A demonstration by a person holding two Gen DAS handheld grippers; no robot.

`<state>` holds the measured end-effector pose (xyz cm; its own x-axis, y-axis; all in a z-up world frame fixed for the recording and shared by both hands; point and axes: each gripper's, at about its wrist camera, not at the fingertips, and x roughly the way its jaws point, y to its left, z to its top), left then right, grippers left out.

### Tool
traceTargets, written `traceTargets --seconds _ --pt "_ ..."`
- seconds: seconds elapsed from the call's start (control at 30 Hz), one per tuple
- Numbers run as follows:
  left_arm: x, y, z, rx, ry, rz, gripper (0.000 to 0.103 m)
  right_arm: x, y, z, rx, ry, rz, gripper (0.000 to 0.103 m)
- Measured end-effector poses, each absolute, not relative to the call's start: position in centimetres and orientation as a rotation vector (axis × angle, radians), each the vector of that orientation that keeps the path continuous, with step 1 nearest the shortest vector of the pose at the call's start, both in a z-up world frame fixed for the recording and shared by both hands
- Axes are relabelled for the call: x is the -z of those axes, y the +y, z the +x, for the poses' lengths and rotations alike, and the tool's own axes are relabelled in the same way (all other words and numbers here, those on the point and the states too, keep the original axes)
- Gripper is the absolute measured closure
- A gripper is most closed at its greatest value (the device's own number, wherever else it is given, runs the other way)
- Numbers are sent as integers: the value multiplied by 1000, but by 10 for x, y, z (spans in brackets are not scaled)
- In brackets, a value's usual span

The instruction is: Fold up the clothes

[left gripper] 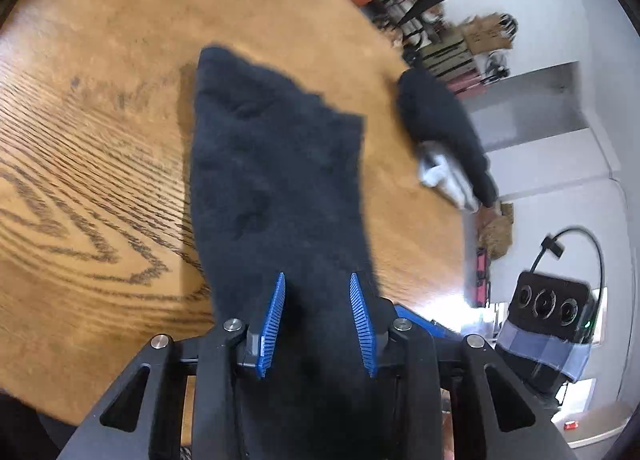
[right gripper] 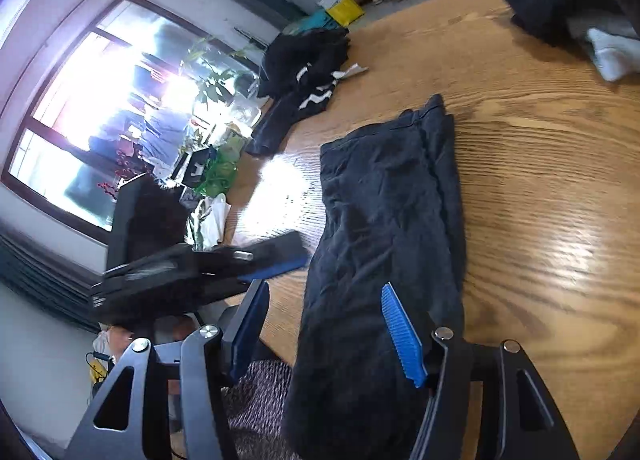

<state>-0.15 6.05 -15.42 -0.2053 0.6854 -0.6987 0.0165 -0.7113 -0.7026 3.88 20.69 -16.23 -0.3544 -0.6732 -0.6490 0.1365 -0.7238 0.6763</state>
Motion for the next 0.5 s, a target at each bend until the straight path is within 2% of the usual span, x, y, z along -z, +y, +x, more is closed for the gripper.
traceTargets --seconds 0.1,0.17,0.2,0.23,0.27,0.33,0.4,0.5 --pt "172 56 -8 -1935 -814 -1653 70 185 199 18 2058 -699 1444 42" --pt "179 50 -12 -1919 -803 -1691 80 202 196 5 2021 -688 1502 43" --pt "182 47 -13 -1915 -795 -1708 90 207 197 1 2016 -687 1520 55" --pt "184 44 -14 -1915 -780 -1725 95 210 200 0 2015 -691 1531 61" --pt "185 42 -14 -1914 -770 -1738 97 212 202 -2 2014 -696 1541 64" --pt "179 41 -15 -1935 -737 -1748 101 213 206 -2 2033 -686 1566 78" --pt "164 45 -17 -2012 -651 -1724 101 199 203 0 2104 -588 1571 75" --pt "146 57 -19 -2031 -578 -1692 101 171 184 4 2240 -327 1507 74"
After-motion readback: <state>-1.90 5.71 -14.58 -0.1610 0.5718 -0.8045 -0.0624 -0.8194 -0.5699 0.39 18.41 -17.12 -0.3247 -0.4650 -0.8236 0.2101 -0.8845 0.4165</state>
